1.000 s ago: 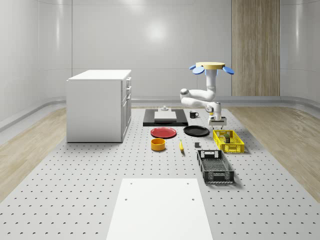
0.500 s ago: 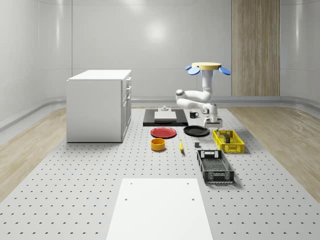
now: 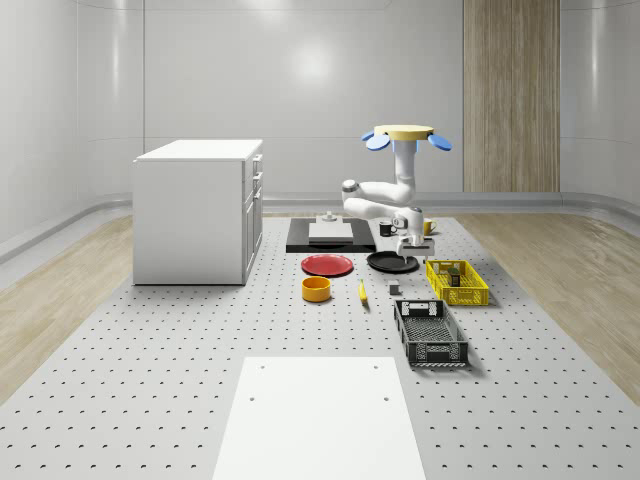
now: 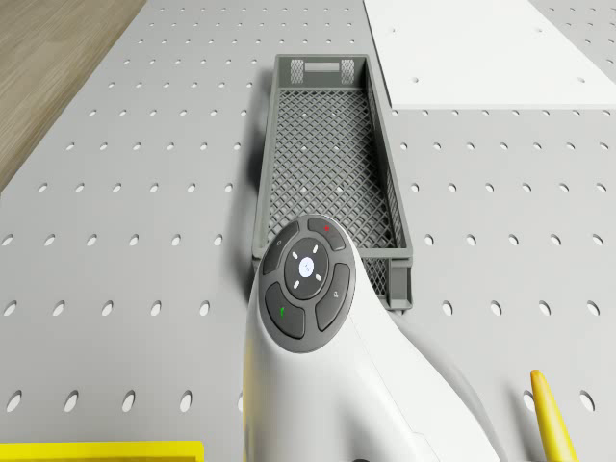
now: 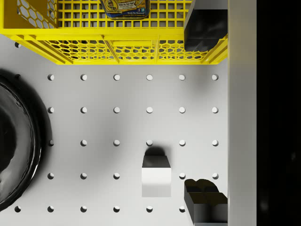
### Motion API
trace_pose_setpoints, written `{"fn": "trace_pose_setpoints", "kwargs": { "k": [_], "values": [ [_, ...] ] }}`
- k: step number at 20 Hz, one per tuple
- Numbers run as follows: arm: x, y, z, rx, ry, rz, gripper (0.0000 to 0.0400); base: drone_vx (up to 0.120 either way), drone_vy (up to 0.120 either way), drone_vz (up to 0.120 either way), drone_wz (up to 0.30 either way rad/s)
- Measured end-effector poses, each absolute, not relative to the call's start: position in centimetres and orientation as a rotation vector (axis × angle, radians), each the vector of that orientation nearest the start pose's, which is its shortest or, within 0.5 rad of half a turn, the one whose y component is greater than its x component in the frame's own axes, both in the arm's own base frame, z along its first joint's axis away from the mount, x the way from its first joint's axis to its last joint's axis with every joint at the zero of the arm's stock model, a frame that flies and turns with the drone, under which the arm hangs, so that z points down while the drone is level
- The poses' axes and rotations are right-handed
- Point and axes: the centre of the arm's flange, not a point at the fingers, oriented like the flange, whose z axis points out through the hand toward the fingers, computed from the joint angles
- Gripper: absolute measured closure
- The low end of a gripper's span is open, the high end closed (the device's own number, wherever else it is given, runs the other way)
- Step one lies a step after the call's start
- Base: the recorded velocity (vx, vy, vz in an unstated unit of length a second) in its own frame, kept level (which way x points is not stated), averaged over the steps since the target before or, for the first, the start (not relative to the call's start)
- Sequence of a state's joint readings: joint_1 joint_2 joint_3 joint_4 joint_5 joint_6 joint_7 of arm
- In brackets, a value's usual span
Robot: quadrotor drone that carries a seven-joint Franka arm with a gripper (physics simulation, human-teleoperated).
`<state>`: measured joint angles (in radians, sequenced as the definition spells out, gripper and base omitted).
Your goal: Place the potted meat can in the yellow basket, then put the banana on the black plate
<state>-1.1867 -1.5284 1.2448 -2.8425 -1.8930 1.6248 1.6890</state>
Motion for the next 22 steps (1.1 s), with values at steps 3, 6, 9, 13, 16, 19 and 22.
{"fn": "trace_pose_setpoints", "kwargs": {
  "k": [3, 6, 9, 13, 16, 19, 22],
  "values": [
    [30.68, 0.00, 52.67, 0.001, -0.002, 0.786, 0.0000, 0.000, -0.120, -0.013, 0.000],
    [30.68, 0.00, 52.67, 0.001, -0.002, 0.786, 0.0000, 0.000, -0.120, -0.120, 0.000],
    [30.68, 0.00, 52.67, 0.001, -0.002, 0.786, 0.0000, 0.000, -0.120, -0.080, 0.000],
    [30.68, 0.00, 52.67, 0.001, -0.002, 0.786, 0.0000, 0.000, -0.120, 0.000, 0.000],
    [30.68, 0.00, 52.67, 0.001, -0.002, 0.786, 0.0000, 0.000, -0.120, 0.000, 0.000],
    [30.68, 0.00, 52.67, 0.001, -0.002, 0.786, 0.0000, 0.080, -0.120, 0.000, 0.000],
    [30.68, 0.00, 52.67, 0.001, -0.002, 0.786, 0.0000, 0.040, -0.120, 0.000, 0.000]
  ]
}}
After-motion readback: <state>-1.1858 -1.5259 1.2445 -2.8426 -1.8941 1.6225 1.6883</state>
